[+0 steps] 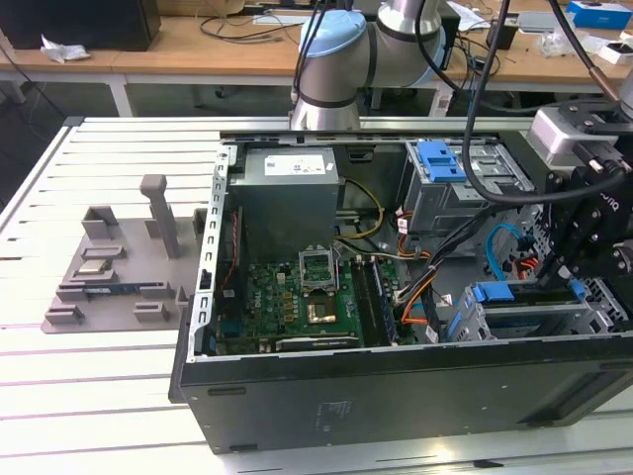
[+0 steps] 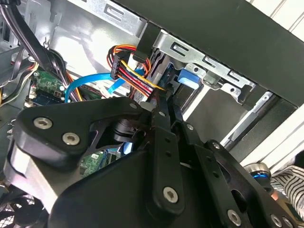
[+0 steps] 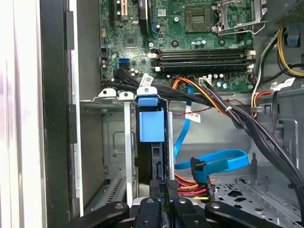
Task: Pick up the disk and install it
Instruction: 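Insert the first disk wire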
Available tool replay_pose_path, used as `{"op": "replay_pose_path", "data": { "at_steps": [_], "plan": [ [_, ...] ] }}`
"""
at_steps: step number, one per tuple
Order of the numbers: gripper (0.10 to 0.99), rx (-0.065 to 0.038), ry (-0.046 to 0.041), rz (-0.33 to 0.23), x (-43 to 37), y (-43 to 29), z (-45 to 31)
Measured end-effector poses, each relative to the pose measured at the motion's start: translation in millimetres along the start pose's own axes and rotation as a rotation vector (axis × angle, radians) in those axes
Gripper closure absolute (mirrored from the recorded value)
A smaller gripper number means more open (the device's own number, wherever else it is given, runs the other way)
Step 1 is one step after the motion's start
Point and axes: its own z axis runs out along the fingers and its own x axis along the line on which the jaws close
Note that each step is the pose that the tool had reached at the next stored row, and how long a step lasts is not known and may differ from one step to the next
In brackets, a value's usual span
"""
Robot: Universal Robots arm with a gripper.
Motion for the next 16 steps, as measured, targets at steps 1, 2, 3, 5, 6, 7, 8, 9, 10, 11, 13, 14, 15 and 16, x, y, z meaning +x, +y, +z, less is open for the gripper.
{"op": "replay_pose_path", "data": {
  "at_steps": [1,2,3,5,6,7,8,9,10,11,13,14,15,16],
  "plan": [
    [0.922,0.0,0.0001,0.0,0.0,0.0,0.1],
    [0.922,0.0,0.0001,0.0,0.0,0.0,0.1],
    [0.922,0.0,0.0,0.0,0.0,0.0,0.2],
    [0.922,0.0,0.0001,0.0,0.0,0.0,0.2],
    [0.922,0.0,-0.0002,0.0,0.0,0.0,0.3],
    [0.843,0.0,0.0,0.0,0.0,0.0,0.3],
    [0.843,0.0,0.0001,0.0,0.0,0.0,0.1],
    [0.843,0.0,0.0001,0.0,0.1,0.1,-3.3],
    [0.843,0.0,0.0003,0.0,-0.9,0.3,-10.3],
    [0.843,0.0,0.0002,0.0,-2.2,0.4,-16.5],
    [0.859,0.0,0.0002,0.0,-4.2,0.7,-24.3],
    [0.925,0.0,0.0002,0.0,-4.7,0.7,-26.9],
    [0.984,0.0,0.0002,0.0,-5.6,0.8,-30.9],
    [0.984,0.0,0.0003,0.0,-6.2,0.9,-33.5]
  ]
}}
